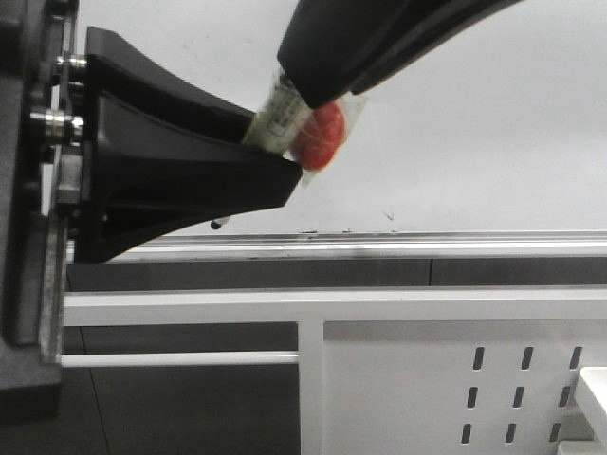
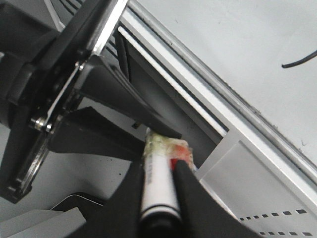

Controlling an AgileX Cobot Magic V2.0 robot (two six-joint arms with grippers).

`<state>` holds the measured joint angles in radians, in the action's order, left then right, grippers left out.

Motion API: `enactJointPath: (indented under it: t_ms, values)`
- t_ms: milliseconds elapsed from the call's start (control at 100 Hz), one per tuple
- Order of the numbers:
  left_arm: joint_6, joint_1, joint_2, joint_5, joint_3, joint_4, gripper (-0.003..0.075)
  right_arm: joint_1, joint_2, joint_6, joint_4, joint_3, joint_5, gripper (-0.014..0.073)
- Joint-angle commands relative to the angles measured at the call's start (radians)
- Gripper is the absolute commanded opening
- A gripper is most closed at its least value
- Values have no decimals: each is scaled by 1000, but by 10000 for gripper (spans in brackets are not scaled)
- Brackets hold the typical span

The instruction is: Write number 1 on whiteboard

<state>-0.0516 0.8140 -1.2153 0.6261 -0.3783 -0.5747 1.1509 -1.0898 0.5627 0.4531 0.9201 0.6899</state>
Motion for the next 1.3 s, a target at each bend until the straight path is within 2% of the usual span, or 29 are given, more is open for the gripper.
enactJointPath:
  t_ms: [0,70,120,170,220,250,350,440,490,530,560,590,790,960,1290]
  values:
    - [30,3,14,80,-30,151,-20,2,17,-9,28,41,-21,-4]
    - [30,3,14,80,-23,220,-20,2,17,-9,28,64,-2,157]
    - [30,3,14,80,-18,260,-20,2,17,-9,42,86,17,330]
    - [30,3,14,80,-7,310,-20,2,17,-9,69,112,52,462]
    - [32,3,14,81,4,391,-20,2,17,-9,107,139,100,535]
    - [32,3,14,86,13,438,-20,2,17,-9,129,154,137,546]
    - [32,3,14,163,60,619,-20,2,28,-9,187,208,245,508]
    - [32,3,14,277,101,766,-20,2,55,-9,192,231,311,416]
    - [32,3,14,299,118,838,-20,2,78,-9,189,233,334,304]
    - [32,3,12,302,121,887,-20,2,90,-9,186,233,355,159]
    - [32,3,6,302,121,912,-20,2,105,-9,186,233,370,17]
    - [32,3,-1,311,121,921,-20,2,119,-6,186,233,375,-78]
    - [34,3,-94,417,121,1011,-20,2,171,-6,186,233,356,-71]
    - [44,3,-188,537,114,1024,-20,2,179,-6,186,233,350,-71]
    - [60,3,-270,562,37,1064,-20,2,177,-6,193,233,335,-71]
